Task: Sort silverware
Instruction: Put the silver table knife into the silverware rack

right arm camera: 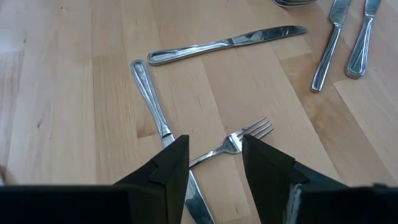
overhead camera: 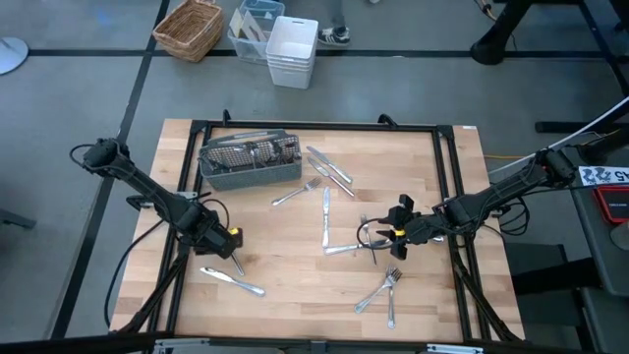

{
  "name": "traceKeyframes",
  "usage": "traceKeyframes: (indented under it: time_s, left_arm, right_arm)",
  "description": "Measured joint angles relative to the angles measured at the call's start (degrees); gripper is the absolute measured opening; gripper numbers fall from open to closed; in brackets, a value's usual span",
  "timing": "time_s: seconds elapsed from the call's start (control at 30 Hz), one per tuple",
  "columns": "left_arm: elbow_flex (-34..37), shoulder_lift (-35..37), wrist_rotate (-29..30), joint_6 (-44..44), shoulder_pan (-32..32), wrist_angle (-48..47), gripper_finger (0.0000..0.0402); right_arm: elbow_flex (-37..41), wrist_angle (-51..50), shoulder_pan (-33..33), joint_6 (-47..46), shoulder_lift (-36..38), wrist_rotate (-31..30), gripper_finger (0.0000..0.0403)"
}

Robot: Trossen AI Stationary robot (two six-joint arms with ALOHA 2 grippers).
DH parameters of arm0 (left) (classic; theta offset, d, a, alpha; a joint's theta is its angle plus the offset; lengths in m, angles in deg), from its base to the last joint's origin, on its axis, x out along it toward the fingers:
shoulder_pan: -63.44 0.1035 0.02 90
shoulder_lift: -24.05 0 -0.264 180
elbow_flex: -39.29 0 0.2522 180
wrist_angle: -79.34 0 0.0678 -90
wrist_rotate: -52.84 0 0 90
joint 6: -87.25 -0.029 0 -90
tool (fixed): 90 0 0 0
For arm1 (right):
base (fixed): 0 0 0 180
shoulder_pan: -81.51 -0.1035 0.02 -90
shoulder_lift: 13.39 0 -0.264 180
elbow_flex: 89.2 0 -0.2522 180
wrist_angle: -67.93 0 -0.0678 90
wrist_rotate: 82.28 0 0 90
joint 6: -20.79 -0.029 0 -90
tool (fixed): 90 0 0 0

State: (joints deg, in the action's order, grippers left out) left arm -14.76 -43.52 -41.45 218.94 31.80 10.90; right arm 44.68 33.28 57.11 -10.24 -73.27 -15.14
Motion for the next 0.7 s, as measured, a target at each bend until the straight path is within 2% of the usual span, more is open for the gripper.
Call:
traceKeyframes:
  time_s: [0.3, 0.53, 0.7]
  left_arm:
    - [6.9, -0.4, 2.2, 4.2, 0.1, 12.0, 0.0125]
    - [9.1, -0.5, 5.8, 6.3, 0.1, 11.9, 0.0125]
    - [9.2, -0.6, 6.0, 6.8, 0.4, 12.2, 0.0125]
  right_arm:
    - [0.0, -0.1, 0.0, 0.0, 0.0, 0.0, 0.0152]
    - [0.0, -0.1, 0.0, 0.0, 0.0, 0.0, 0.0152]
    - [0.0, -0.2, 0.0, 0.0, 0.0, 0.0, 0.0152]
